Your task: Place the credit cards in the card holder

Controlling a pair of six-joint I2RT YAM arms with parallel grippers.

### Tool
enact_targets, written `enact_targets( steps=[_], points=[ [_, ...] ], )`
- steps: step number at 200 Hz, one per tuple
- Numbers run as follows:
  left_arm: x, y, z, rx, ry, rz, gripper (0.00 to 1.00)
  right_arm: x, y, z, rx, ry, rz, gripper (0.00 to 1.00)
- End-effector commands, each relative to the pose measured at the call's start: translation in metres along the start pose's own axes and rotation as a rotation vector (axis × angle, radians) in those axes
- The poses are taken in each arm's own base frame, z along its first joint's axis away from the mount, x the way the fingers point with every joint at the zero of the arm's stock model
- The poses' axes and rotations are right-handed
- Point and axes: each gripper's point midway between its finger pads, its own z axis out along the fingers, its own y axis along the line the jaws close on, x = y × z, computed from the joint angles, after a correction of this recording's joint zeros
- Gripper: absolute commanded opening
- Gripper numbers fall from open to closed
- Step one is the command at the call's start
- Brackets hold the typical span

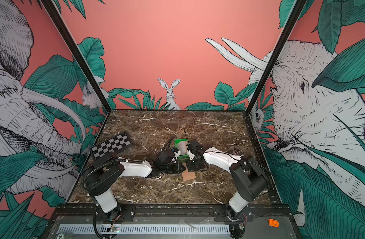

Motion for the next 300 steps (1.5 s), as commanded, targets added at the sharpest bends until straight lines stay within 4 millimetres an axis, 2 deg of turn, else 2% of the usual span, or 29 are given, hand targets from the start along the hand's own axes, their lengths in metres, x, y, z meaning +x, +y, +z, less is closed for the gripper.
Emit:
enact_targets(
  steps=[1, 208, 300],
  points=[
    [0.021, 0.024, 0.005, -0.069, 0.057, -0.031, 0.16, 0.016, -0.014, 0.013, 0.076, 0.067, -0.002, 0.11],
    [0.021, 0.023, 0.005, -0.06, 0.056, -0.038, 0.16, 0.023, -0.024, 0.017, 0.178, 0.101, -0.018, 0.1],
    [0.022, 0.023, 0.004, -0.059, 0.05, -0.041, 0.16, 0.024, -0.02, 0.018, 0.182, 0.104, -0.03, 0.1]
  ],
)
